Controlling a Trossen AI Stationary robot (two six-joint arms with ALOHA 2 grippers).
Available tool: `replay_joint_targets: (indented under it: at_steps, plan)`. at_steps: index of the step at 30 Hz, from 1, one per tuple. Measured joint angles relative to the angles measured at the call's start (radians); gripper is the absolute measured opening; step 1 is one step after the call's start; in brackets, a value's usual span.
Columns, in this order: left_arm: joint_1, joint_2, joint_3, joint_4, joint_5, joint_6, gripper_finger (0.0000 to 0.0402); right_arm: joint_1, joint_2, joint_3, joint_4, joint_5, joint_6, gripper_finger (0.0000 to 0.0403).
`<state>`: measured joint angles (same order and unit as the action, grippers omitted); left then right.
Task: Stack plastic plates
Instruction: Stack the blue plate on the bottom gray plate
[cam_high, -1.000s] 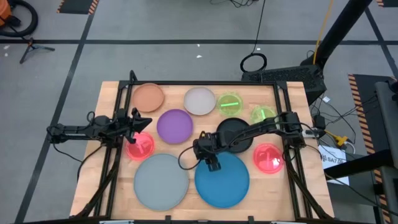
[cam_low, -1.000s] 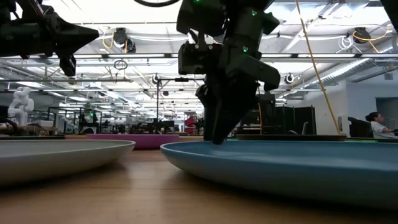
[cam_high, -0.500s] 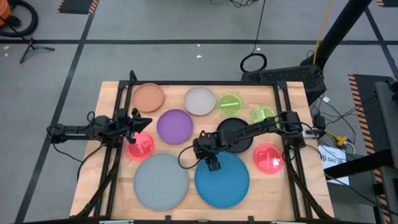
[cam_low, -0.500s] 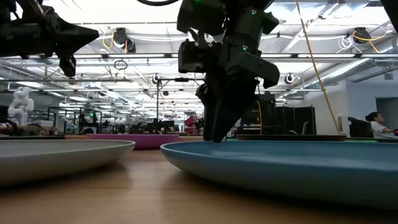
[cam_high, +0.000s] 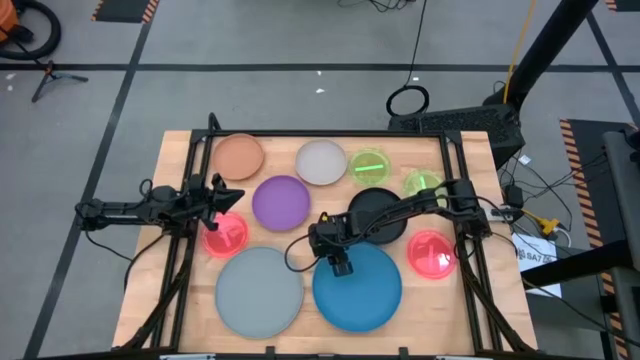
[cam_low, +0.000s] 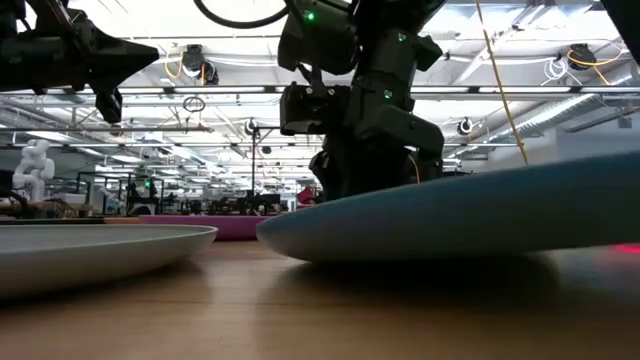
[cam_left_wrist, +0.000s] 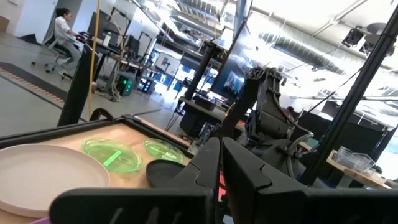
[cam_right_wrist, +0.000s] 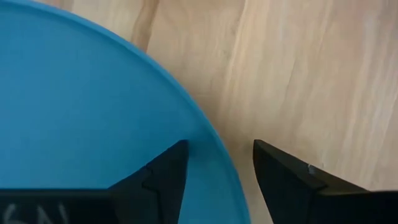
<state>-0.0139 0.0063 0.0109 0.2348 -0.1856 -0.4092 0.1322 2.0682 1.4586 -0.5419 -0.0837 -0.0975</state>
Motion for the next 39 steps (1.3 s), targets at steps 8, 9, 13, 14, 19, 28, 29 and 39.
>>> replay_joint_targets:
  at_steps: [8, 9, 13, 14, 19, 28, 29, 39]
  plan:
    - [0.0, 0.0, 0.0, 0.001, 0.0, 0.003, 0.0024, 0.0, -0.001, 0.0, -0.009, 0.0, -0.023, 0.0092]
    - [0.0, 0.0, 0.0, 0.001, 0.0, 0.003, 0.0024, 0.0, -0.004, 0.0, -0.012, 0.0, -0.032, 0.008]
    - [0.0, 0.0, 0.0, 0.002, 0.0, 0.003, 0.0024, -0.006, -0.006, 0.0, -0.014, 0.0, -0.055, 0.0035]
    - [0.0, 0.0, 0.0, 0.002, 0.0, 0.003, 0.0024, -0.007, -0.006, 0.0, -0.02, -0.001, -0.058, 0.0025]
    - [0.0, 0.0, 0.0, 0.002, 0.0, 0.003, 0.0024, -0.018, -0.014, 0.016, -0.101, 0.002, -0.084, 0.0007]
    - [0.0, 0.0, 0.0, 0.003, 0.0, 0.003, 0.0024, -0.042, -0.117, 0.071, -0.297, 0.029, -0.078, 0.0001]
    - [0.0, 0.0, 0.0, 0.003, 0.0, 0.003, 0.0024, -0.046, -0.138, 0.072, -0.305, 0.036, -0.069, 0.0001]
    - [0.0, 0.0, 0.0, 0.039, 0.0, -0.013, 0.0024, -0.113, -0.281, 0.073, -0.21, -0.007, 0.111, 0.0001]
